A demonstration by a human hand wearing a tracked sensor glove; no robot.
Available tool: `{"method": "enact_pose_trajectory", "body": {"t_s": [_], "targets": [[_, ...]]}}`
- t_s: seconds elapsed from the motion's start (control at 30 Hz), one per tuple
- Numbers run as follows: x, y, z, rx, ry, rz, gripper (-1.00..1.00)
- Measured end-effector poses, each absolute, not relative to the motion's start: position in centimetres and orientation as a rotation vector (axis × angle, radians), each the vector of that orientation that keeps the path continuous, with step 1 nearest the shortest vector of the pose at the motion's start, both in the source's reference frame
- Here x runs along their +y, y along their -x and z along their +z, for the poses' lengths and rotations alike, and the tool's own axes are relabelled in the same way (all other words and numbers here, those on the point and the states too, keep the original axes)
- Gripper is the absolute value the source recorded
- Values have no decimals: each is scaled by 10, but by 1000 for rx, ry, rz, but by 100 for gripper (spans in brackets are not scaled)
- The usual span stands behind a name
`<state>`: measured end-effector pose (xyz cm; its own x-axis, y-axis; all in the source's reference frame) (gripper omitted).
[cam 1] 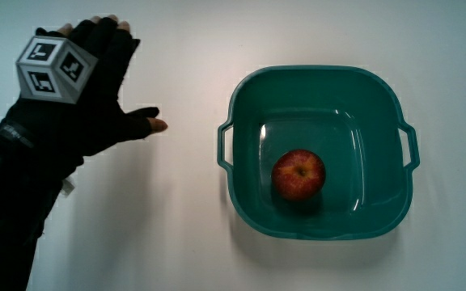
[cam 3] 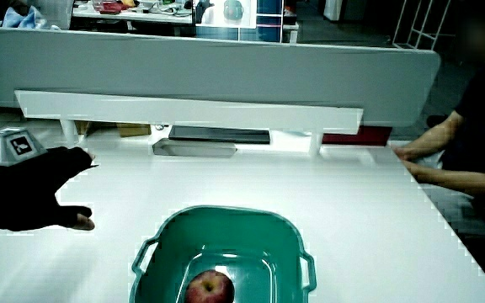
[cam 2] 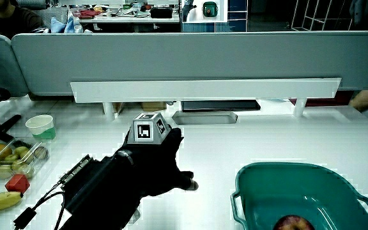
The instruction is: Pick apple from plate
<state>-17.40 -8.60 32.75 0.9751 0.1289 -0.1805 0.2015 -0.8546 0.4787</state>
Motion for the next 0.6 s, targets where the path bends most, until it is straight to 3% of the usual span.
{"method": "enact_pose_trajectory", "body": {"t_s": [0.13, 0.6], "targets": [[-86, 166, 334, 336, -2652, -132, 0], [-76, 126, 333, 437, -2555, -303, 0]]}}
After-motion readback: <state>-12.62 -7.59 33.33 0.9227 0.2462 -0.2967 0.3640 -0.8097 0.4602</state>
